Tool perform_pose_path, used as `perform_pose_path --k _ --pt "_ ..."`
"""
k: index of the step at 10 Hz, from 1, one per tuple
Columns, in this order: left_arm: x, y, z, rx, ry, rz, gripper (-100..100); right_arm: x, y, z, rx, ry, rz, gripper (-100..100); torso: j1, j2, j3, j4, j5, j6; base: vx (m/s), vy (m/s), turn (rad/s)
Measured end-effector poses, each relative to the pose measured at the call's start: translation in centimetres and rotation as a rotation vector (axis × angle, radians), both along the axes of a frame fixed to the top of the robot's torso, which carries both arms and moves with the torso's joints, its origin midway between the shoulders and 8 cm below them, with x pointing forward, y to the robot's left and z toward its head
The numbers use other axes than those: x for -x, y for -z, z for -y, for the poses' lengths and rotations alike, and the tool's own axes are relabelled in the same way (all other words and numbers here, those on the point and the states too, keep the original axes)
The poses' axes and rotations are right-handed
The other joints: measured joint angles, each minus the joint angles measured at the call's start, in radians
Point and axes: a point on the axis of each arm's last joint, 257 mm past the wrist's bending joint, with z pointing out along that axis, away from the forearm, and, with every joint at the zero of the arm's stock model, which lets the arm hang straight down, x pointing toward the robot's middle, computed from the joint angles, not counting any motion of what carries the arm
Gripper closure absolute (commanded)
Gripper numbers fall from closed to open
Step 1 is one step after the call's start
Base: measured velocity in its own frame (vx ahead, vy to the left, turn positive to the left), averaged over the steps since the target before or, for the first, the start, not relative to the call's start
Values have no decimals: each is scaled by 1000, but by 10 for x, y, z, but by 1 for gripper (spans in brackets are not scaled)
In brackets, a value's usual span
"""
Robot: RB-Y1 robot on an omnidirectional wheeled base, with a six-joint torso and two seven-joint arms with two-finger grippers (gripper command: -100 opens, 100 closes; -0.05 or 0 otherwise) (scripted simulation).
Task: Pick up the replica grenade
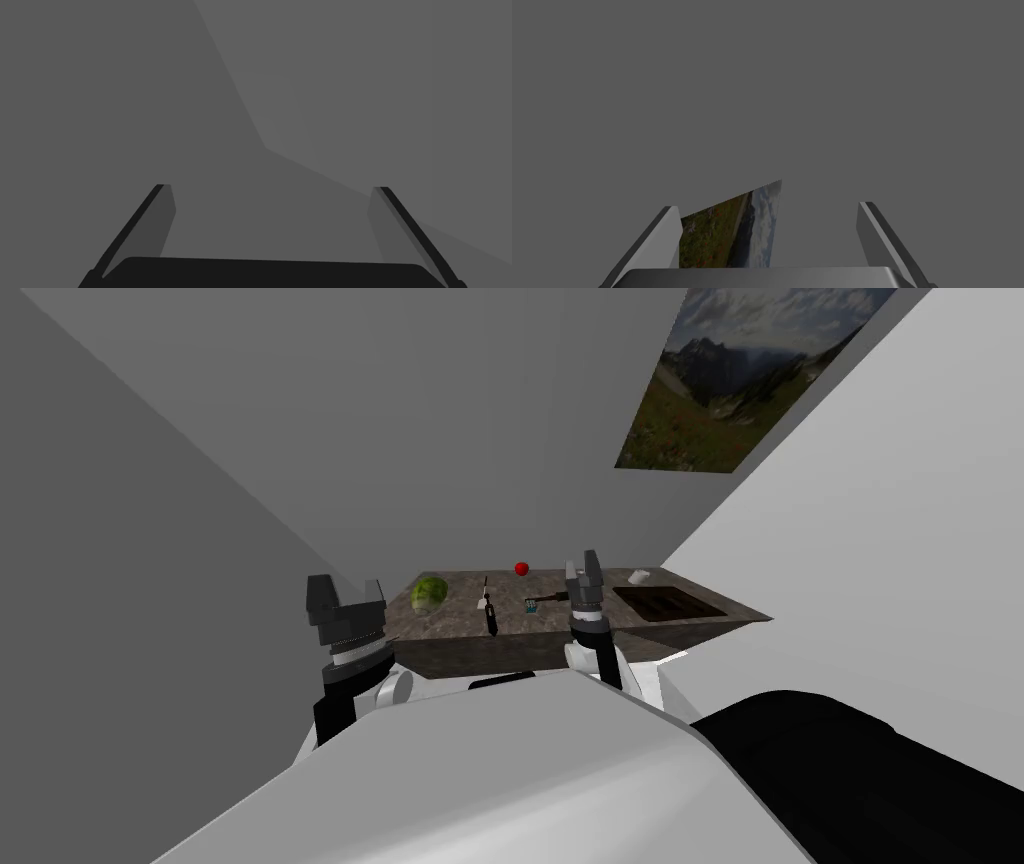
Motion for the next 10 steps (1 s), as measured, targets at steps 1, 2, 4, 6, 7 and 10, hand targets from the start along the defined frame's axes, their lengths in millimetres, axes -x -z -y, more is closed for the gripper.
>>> perform_pose_path --k 1,2,4,6,7,10 --pt "0 0 0 0 0 0 0 -3 8 -3 26 0 -23 -100 0 4 2 1 0 0 -138 26 4" --pt "0 0 0 0 0 0 0 -9 19 -7 56 2 -50 -100 1 7 4 2 0 0 -172 40 8" --pt "0 0 0 0 0 0 0 -16 42 -11 121 15 -113 -100 3 13 7 3 1 0 -200 39 12" --pt "0 0 0 0 0 0 0 -27 72 -17 200 35 -191 -100 1 15 8 3 0 0 -180 23 14" --pt "0 0 0 0 0 0 0 -30 81 -16 223 42 -211 -100 2 11 7 3 0 0 -112 62 21" --pt "0 0 0 0 0 0 0 -40 140 -15 359 74 -333 -100 2 14 8 3 0 0 -230 53 42"
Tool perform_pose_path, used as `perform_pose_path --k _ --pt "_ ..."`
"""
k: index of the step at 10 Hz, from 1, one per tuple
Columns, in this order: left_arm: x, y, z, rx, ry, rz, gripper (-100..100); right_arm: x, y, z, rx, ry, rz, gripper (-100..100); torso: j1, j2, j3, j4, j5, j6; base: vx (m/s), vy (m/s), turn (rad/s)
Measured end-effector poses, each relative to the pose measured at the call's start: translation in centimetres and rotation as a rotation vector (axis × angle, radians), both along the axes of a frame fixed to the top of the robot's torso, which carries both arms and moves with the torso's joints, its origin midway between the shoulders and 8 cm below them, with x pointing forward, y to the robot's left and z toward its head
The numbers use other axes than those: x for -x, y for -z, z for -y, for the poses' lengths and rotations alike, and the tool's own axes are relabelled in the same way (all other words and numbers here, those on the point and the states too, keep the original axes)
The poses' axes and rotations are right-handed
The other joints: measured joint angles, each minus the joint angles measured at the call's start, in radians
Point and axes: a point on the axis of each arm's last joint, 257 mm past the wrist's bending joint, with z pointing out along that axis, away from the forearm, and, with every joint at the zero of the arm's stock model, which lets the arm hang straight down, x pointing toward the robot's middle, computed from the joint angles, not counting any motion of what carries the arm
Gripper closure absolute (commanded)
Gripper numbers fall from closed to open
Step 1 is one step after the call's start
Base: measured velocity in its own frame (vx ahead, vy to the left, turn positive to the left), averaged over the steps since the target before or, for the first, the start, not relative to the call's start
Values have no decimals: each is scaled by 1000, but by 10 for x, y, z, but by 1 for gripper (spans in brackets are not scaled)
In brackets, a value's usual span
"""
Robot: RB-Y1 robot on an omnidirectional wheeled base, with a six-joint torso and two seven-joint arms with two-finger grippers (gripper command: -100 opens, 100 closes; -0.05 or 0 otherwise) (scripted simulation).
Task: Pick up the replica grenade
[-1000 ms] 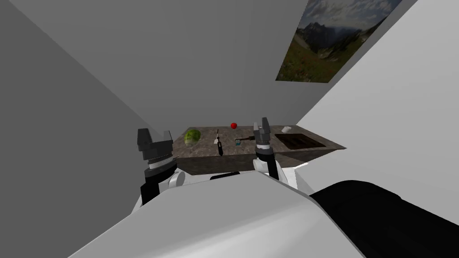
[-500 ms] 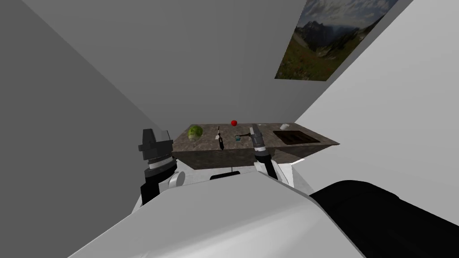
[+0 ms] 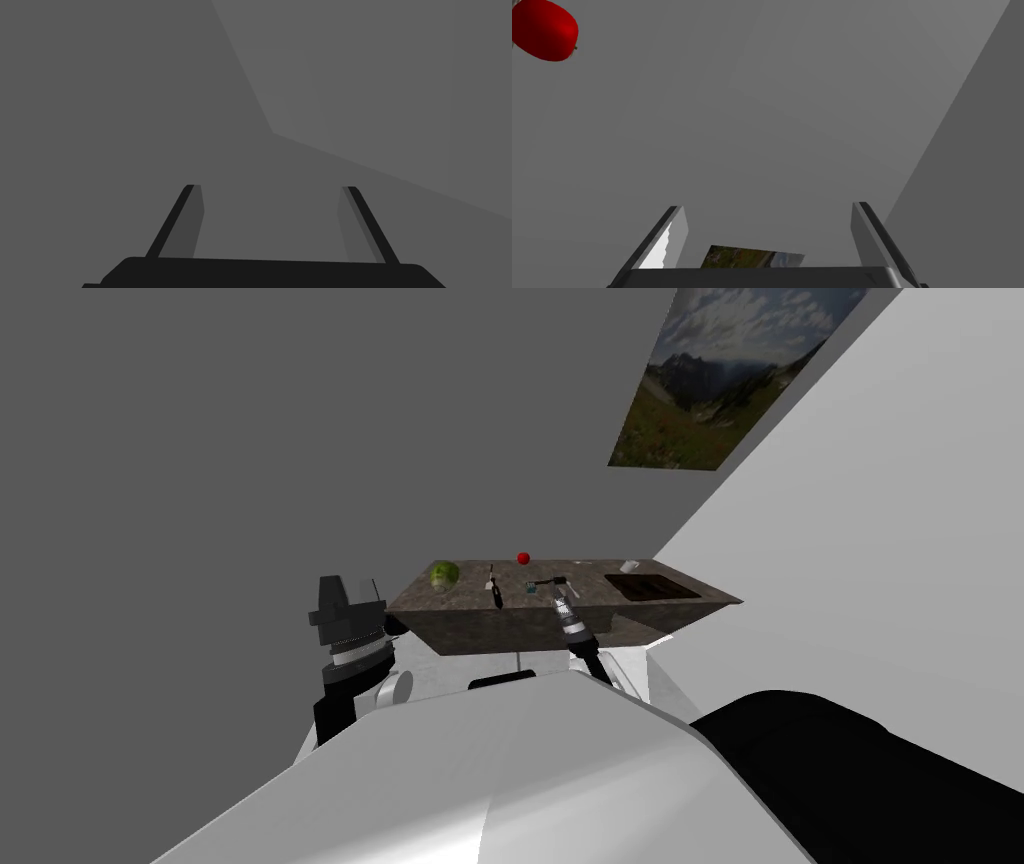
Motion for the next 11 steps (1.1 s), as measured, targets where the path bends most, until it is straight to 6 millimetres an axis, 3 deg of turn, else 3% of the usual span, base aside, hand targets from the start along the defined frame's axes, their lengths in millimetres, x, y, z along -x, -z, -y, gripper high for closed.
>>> perform_pose_path --k 1,4,8,11 --pt "0 0 0 0 0 0 0 -2 22 6 61 14 -52 -100 3 5 3 1 0 0 -207 60 0" --pt "0 0 0 0 0 0 0 -4 60 8 177 37 -136 -100 0 -5 -2 -1 0 0 -136 31 34" --pt "0 0 0 0 0 0 0 1 124 26 401 62 -270 -100 1 -3 -2 0 0 0 -160 50 45" --pt "0 0 0 0 0 0 0 8 166 51 532 75 -351 -100 0 -8 -4 -1 0 0 -106 41 61"
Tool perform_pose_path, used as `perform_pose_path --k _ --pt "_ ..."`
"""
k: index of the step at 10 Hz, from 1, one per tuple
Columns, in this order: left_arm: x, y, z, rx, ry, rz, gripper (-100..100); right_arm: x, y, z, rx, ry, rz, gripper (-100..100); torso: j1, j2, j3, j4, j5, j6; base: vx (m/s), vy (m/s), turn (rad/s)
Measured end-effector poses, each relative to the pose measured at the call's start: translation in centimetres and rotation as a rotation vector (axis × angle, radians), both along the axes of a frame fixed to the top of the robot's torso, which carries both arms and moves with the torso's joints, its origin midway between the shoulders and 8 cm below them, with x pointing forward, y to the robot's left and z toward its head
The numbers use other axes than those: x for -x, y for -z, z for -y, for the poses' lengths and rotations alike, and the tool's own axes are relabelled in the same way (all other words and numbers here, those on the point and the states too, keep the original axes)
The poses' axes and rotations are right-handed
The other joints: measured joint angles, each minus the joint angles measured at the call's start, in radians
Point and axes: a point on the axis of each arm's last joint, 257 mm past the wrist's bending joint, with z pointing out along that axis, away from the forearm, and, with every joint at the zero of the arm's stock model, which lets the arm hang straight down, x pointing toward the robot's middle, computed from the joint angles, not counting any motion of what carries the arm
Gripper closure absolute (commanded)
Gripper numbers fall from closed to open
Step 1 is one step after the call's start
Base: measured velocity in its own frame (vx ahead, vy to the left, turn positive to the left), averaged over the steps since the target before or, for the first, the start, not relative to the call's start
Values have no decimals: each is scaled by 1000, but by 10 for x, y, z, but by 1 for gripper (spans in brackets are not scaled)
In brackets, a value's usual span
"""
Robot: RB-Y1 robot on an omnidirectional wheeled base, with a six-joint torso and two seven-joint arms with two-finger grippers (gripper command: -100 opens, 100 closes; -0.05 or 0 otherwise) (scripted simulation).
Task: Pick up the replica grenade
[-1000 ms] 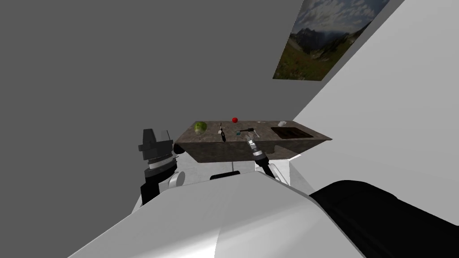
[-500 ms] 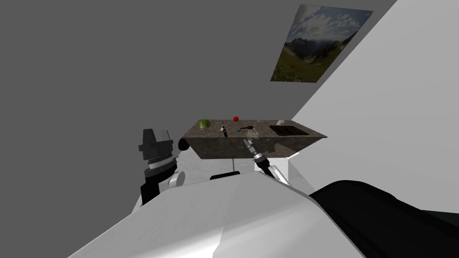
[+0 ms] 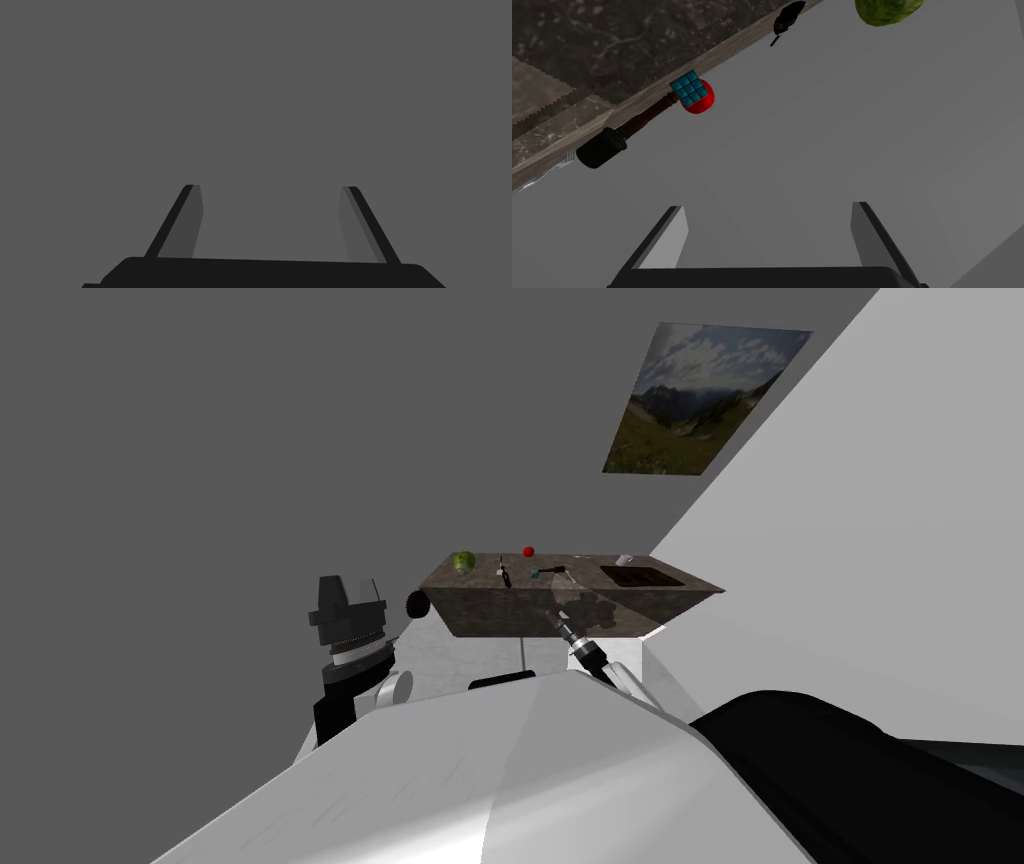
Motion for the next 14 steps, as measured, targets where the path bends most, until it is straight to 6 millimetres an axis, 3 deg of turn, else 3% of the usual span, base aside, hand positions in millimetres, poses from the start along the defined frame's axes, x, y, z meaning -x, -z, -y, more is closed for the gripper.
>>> perform_pose_path --k 6,8,10,14 --pt "0 0 0 0 0 0 0 23 74 53 302 2 -166 -100 0 -2 -1 0 0 0 -84 44 64" --pt "0 0 0 0 0 0 0 45 102 87 444 1 -240 -100 0 -2 -1 0 0 0 -67 53 110" --pt "0 0 0 0 0 0 0 54 126 121 565 -4 -308 -100 0 -4 -2 -1 0 0 -27 52 93" --pt "0 0 0 0 0 0 0 79 145 184 787 -26 -410 -100 -1 -8 -4 -2 0 -1 15 35 137"
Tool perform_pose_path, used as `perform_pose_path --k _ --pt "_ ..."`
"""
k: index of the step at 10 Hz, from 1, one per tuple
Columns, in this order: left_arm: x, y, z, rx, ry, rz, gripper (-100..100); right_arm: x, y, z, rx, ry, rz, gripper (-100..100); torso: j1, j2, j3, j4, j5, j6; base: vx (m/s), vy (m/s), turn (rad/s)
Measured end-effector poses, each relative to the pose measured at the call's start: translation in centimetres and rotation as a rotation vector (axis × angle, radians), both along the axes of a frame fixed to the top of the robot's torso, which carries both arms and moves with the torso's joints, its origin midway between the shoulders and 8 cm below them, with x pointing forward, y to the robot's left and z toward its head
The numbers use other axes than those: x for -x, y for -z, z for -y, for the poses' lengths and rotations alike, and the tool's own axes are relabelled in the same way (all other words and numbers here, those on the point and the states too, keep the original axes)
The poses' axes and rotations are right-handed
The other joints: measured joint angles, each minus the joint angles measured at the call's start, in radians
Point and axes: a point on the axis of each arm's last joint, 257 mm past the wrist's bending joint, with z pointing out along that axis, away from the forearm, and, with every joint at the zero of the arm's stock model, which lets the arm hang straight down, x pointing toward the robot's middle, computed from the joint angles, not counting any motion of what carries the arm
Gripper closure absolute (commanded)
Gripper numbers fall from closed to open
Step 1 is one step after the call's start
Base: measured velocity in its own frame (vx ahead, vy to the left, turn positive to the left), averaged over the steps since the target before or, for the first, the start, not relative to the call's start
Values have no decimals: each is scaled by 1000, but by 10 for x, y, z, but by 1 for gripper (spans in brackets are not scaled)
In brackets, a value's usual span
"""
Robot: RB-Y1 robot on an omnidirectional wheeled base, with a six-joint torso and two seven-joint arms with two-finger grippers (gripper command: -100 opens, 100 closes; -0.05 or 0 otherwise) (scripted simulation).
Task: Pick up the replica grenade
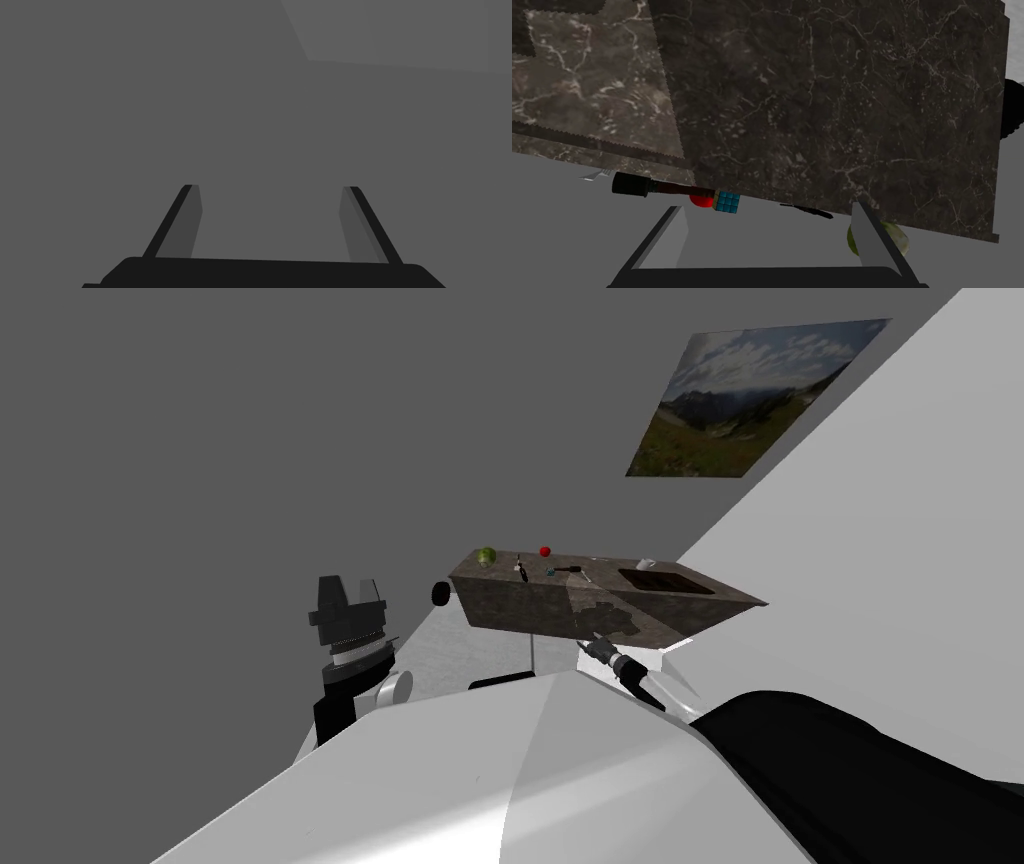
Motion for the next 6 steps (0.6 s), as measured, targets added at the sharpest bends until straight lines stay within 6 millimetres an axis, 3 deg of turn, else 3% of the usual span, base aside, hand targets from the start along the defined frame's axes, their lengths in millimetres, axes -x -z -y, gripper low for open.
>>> perform_pose_path --k 3,6 --pt "0 0 0 0 0 0 0 22 8 67 196 -18 -91 -100 0 -2 -1 -1 0 0 48 29 96" --pt "0 0 0 0 0 0 0 39 4 107 333 -43 -160 -100 -1 -3 -2 -1 0 1 74 11 138"
